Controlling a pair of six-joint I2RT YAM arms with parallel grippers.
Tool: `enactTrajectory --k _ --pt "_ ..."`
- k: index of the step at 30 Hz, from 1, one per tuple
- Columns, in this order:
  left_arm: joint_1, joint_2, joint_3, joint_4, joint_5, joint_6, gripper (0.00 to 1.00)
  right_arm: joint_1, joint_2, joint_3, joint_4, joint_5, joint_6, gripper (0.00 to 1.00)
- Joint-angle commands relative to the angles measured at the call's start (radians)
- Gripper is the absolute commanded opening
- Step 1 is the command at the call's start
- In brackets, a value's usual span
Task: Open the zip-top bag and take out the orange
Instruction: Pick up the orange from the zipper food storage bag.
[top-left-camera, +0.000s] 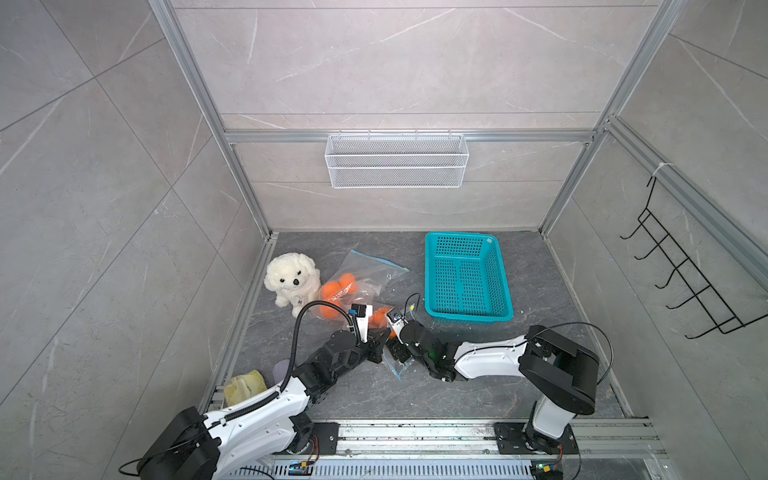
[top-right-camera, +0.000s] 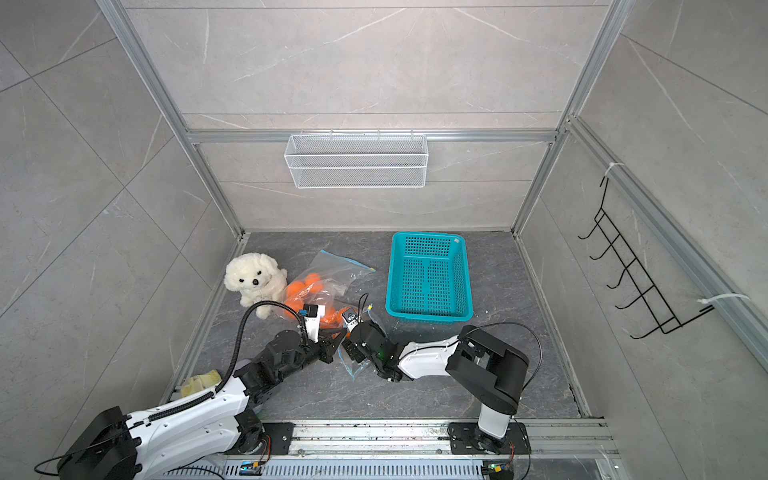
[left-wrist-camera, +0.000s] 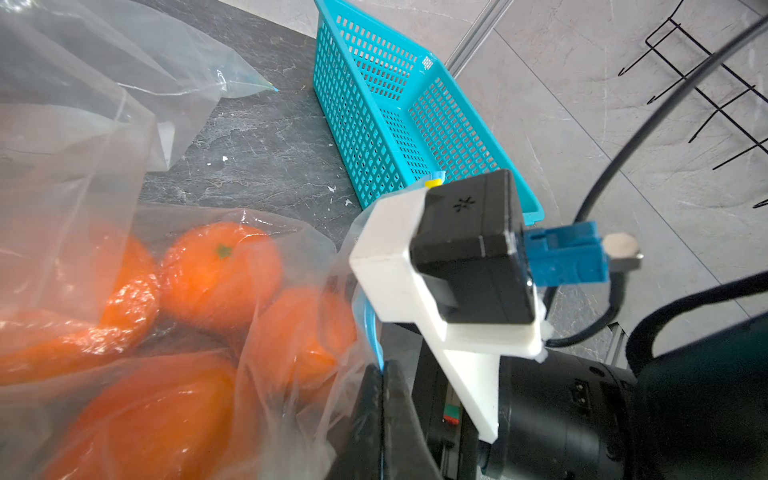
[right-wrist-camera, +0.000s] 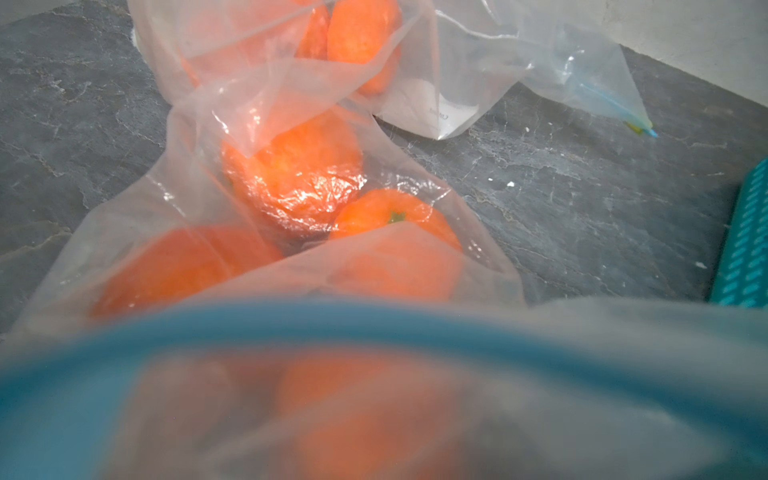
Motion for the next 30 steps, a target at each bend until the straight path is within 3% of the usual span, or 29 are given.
enactTrajectory --k 1,4,11,17,23,30 --pt "-0.001 0.011 0.025 0.015 -0.03 0.021 0.0 0.002 -0.002 -0.028 -0.124 0.027 0.031 0.58" --pt "-0.002 0.039 0.034 0.027 -0.041 0.023 0.0 0.006 -0.061 -0.028 -0.165 -0.031 0.028 0.46" --pt "-0.001 0.104 0.072 0.022 -0.098 0.036 0.0 0.026 -0.23 -0.075 -0.196 -0.156 0.037 0.37" --pt "-0.001 0.229 0.102 0.075 -0.116 0.027 0.0 0.051 -0.308 -0.109 -0.231 -0.171 0.05 0.31" --pt "-0.001 0.371 0.123 0.171 -0.084 0.008 0.0 0.053 -0.394 -0.11 -0.281 -0.113 0.04 0.31" --pt "-0.001 0.422 0.13 0.211 -0.071 -0.006 0.0 0.051 -0.517 -0.089 -0.363 -0.023 0.01 0.3"
